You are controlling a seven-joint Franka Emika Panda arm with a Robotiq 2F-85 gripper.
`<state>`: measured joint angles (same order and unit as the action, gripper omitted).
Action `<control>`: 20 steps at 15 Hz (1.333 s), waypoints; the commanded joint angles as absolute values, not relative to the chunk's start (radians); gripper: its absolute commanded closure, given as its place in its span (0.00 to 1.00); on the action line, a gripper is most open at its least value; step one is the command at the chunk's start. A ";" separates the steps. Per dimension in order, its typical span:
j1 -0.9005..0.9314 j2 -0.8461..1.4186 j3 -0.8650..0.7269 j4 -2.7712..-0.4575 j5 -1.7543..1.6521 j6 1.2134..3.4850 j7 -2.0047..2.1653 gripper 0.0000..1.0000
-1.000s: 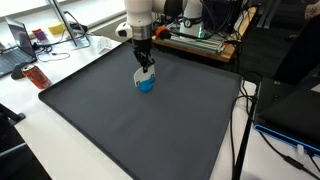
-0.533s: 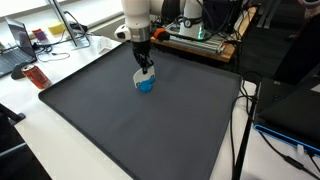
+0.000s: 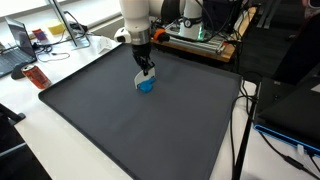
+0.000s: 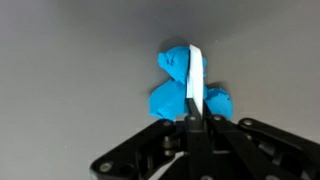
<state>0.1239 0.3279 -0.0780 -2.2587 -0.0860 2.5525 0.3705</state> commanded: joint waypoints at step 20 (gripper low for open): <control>0.050 0.308 -0.042 -2.359 -0.120 2.486 0.093 0.99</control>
